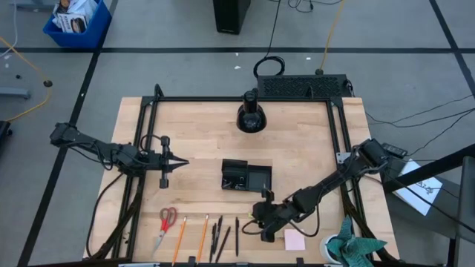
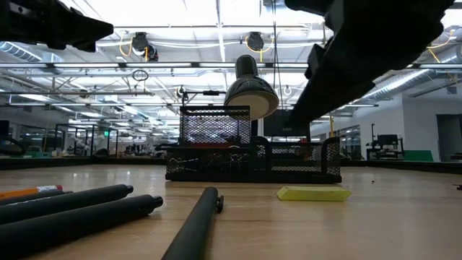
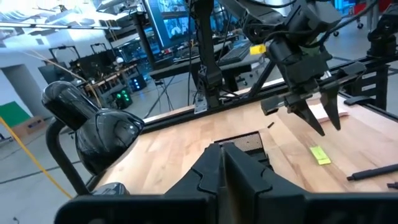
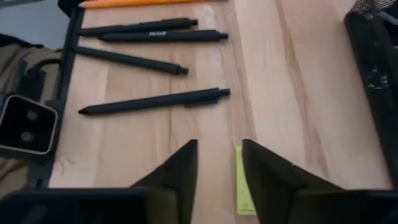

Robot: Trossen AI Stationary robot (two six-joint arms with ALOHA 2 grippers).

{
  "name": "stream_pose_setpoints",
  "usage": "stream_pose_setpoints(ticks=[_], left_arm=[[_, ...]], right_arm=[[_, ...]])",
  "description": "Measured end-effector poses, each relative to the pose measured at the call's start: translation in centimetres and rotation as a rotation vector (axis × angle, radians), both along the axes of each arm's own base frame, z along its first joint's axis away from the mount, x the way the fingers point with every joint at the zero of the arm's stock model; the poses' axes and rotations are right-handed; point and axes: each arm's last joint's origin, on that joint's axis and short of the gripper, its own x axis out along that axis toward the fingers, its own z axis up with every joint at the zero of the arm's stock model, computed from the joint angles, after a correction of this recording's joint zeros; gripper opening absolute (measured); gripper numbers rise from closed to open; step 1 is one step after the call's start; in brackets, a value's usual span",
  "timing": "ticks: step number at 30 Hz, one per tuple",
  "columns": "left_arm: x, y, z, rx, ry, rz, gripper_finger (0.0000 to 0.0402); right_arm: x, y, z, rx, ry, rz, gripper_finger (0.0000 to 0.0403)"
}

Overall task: Pick and place office supplies into organizer
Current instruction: Put the eraser into the bottom left section of the desk organizer

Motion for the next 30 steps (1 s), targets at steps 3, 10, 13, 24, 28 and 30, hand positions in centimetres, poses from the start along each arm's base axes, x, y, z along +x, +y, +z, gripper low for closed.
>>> stream_pose_setpoints(ticks=[3,10,13,24,28,30], left_arm=[[0.0,0.0,0.0,0.001,0.002,0.0,0.0032],[0.0,0.0,0.0,0.019,0.001,0.0,0.0031],[0.0,0.0,0.0,0.019,0.001,0.0,0.0032],[0.0,0.0,-0.1,-0.04,0.006,0.0,0.0031],[0.0,0.0,-0.3,-0.048,0.027,0.001,0.0031],[0.0,0.0,-0.3,-0.062,0.028,0.001,0.0031]], right_arm=[[-0.3,0.2,-0.1,-0.03,0.0,-0.007,0.0165],[-0.4,0.0,-1.7,-0.094,0.062,-0.026,0.0203],[-0.3,0.0,-2.9,-0.111,0.095,-0.021,0.0202],[-0.4,0.0,-5.2,-0.147,0.172,-0.037,0.0197],[-0.5,0.0,-5.4,-0.15,0.188,-0.027,0.0192],[-0.5,-0.1,-5.5,-0.149,0.193,-0.02,0.018]])
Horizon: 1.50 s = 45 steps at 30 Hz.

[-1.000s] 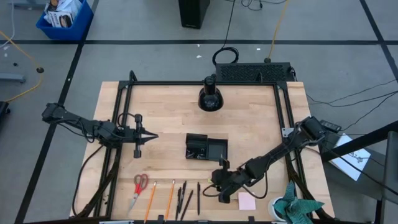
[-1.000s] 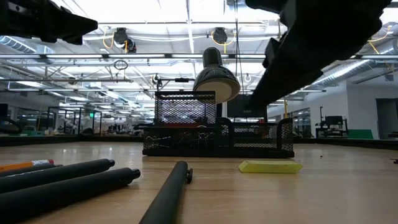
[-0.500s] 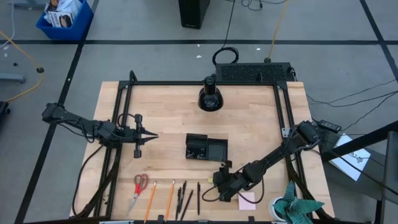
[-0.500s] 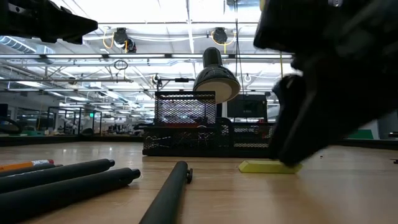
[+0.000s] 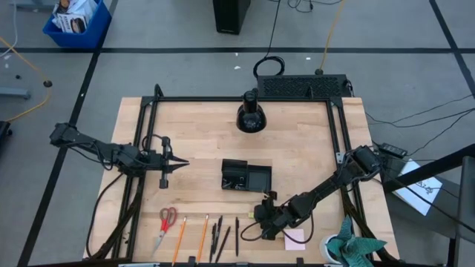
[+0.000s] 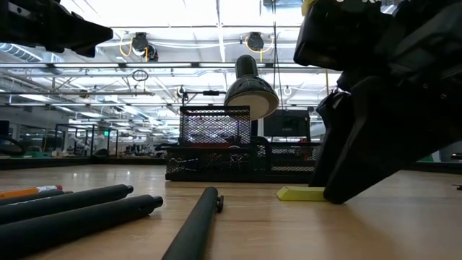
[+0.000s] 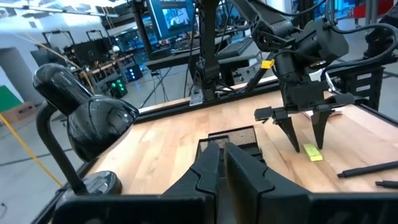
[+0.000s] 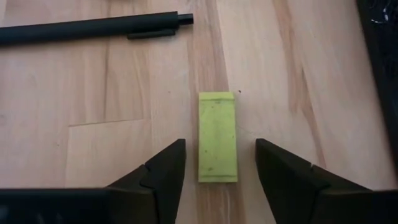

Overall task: Pick and place office supplies into organizer
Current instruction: Put the eraser into the bottom left section of the desk organizer

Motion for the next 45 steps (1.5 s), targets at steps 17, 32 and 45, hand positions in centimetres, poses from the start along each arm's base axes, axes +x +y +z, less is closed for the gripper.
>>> stream_pose_setpoints(ticks=[17,32,45], left_arm=[[0.0,0.0,0.0,-0.022,0.0,0.001,0.0031],[0.0,0.0,0.0,-0.022,0.0,0.001,0.0031],[0.0,0.0,0.0,-0.021,0.001,0.001,0.0031]], right_arm=[[0.3,0.1,0.5,0.02,-0.036,0.054,0.0027],[1.8,0.3,3.2,-0.02,-0.141,0.1,0.0021],[4.7,-2.1,5.4,-0.154,-0.217,0.115,0.0002]])
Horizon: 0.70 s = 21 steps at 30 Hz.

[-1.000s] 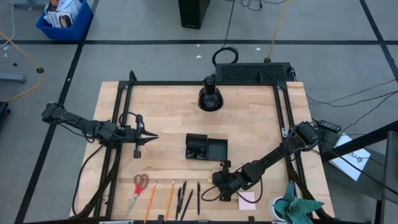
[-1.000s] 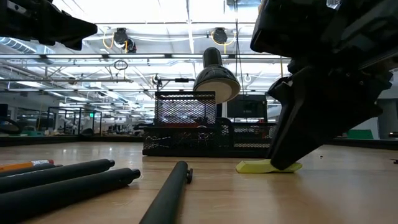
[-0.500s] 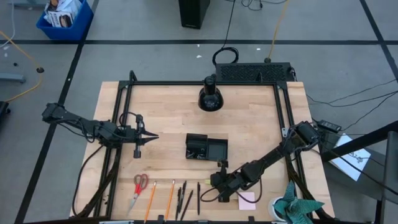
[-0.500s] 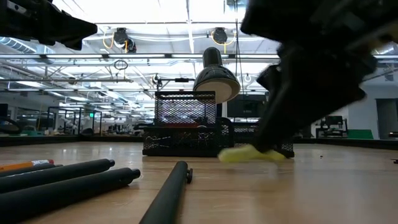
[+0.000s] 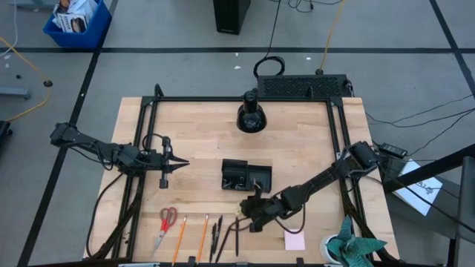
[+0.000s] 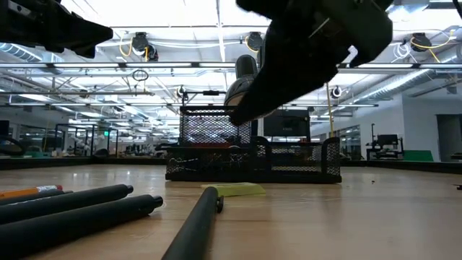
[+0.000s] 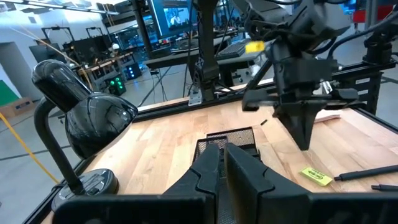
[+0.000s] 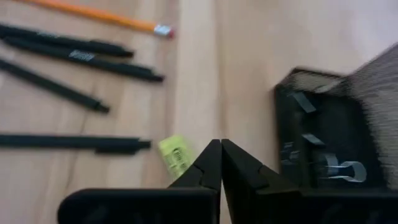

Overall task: Pick and place office supplies into organizer
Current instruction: Put the eraser into the bottom left section of the desk organizer

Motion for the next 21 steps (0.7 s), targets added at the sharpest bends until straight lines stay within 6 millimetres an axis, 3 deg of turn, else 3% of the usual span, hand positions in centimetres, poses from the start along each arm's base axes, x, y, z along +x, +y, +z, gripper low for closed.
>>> stream_pose_setpoints(ticks=[5,16,21], left_arm=[[0.0,0.0,0.0,0.001,0.001,0.0,0.0031],[0.0,0.0,0.0,0.001,0.002,0.0,0.0031],[0.0,0.0,0.0,0.003,0.002,0.0,0.0031]], right_arm=[[0.2,-0.3,-0.2,0.14,0.09,0.169,0.0025],[0.6,-1.9,-0.7,0.04,0.1,0.314,0.0159],[0.8,-3.3,-1.3,0.072,0.101,0.336,0.0186]])
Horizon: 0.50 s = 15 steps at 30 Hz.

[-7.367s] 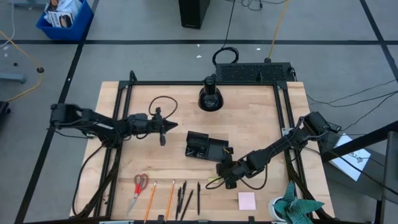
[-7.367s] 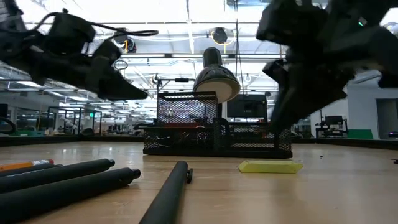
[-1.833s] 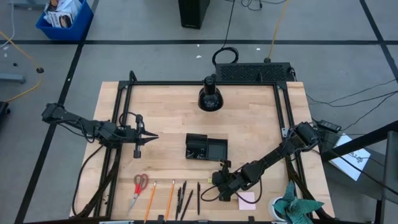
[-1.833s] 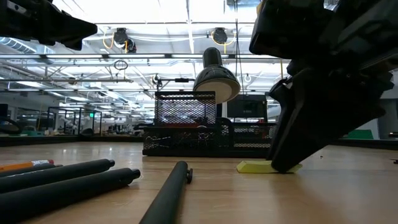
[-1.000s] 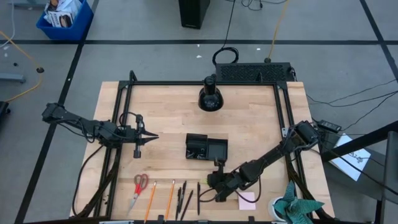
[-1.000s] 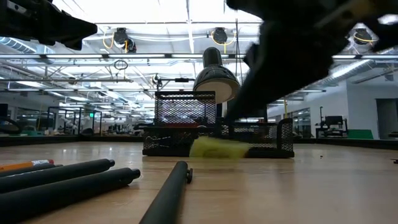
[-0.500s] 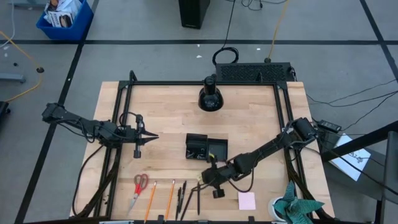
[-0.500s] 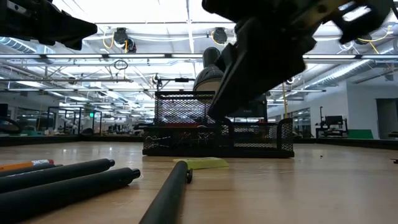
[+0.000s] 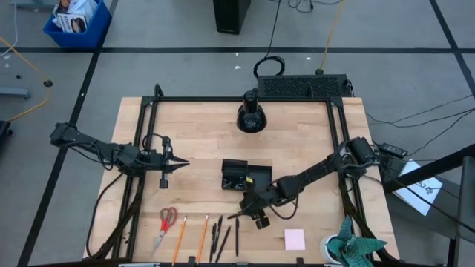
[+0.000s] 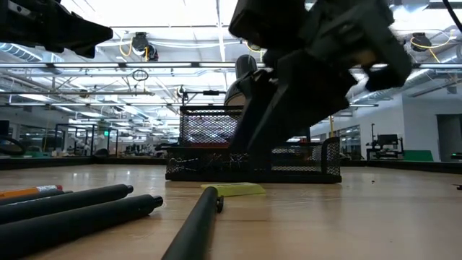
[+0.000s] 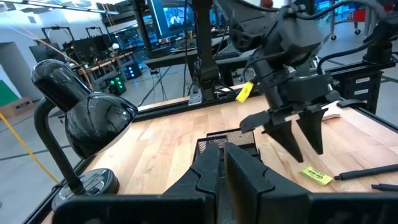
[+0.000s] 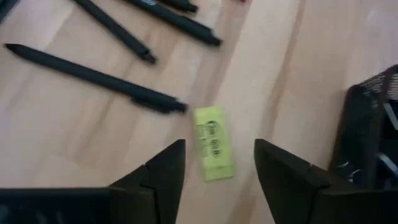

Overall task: Pick and place office supplies into organizer
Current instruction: Put the eraser into the bottom left section of the desk organizer

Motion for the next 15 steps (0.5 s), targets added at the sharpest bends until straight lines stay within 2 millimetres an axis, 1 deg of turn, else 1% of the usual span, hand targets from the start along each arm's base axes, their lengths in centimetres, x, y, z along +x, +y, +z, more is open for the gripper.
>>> stream_pose_setpoints(ticks=[6,9,15], left_arm=[[0.0,0.0,0.0,0.007,0.001,0.0,0.0031],[0.0,0.0,-0.1,0.011,0.015,0.0,0.0031],[0.0,0.0,-0.2,0.014,0.021,0.0,0.0031]], right_arm=[[-0.2,-0.8,-1.0,0.01,-0.036,0.053,0.0178],[-0.1,-0.8,-1.9,0.04,-0.033,0.075,0.017],[0.4,-0.8,-3.6,0.041,-0.03,0.077,0.0161]])
